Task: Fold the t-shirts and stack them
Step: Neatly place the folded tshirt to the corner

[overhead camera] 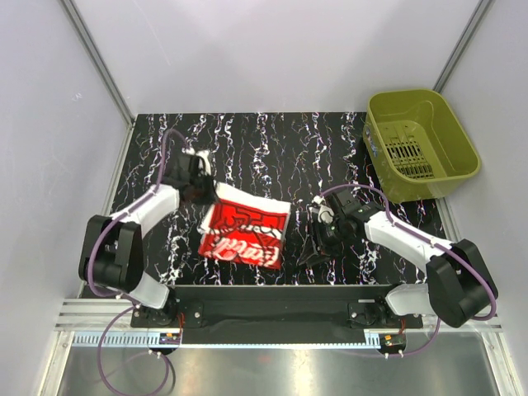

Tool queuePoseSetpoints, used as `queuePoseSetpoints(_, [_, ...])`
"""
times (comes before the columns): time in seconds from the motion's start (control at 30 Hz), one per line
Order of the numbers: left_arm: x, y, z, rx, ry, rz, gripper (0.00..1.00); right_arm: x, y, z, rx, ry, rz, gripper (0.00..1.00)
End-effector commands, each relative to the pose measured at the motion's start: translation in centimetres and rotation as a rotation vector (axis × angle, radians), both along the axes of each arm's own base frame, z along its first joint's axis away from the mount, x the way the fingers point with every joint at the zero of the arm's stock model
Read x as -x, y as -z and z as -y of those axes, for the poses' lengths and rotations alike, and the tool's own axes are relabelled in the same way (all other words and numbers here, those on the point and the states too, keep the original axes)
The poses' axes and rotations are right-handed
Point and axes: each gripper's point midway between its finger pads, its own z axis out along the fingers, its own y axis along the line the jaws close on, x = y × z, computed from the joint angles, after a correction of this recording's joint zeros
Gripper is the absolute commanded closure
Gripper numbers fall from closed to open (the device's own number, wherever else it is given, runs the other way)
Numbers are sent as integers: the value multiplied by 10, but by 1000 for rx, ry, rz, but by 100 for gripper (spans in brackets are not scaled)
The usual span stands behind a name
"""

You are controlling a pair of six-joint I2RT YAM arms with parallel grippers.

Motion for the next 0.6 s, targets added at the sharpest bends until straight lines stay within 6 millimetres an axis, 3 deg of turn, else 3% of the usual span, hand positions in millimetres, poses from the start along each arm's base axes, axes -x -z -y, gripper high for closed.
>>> queuePoseSetpoints(0.0, [-50, -32, -45, -155, 77, 147, 100, 0, -17, -1, -30, -25, 25, 57])
queuePoseSetpoints(0.07, [-69, -26, -72, -196, 30, 136, 100, -1, -18, -1, -28, -23, 17, 57])
queuePoseSetpoints(0.13, [-98, -38, -94, -215, -17, 193, 100, -2, -20, -3, -30, -23, 9, 56])
queuePoseSetpoints(0.27, [-148, -42, -117, -289, -7, 225, 100, -7, -18, -2, 1, -39, 8, 56])
queuePoseSetpoints(0.3, [-170, -39, -131, -311, -18, 229, 100, -9, -19, 0, 18, -54, 20, 56])
queuePoseSetpoints(0.47, [-228, -39, -171, -356, -111, 284, 100, -14, -11, 6, 72, -72, 11, 56])
queuePoseSetpoints(0.5, [-244, -57, -178, -367, -137, 330, 100, -17, -11, 7, 81, -67, 5, 56])
queuePoseSetpoints(0.53, [-251, -41, -190, -379, -162, 301, 100, -21, -7, 10, 89, -62, -8, 56])
queuePoseSetpoints(0.57, [-257, -42, -197, -382, -182, 306, 100, -24, -6, 11, 91, -59, -14, 56])
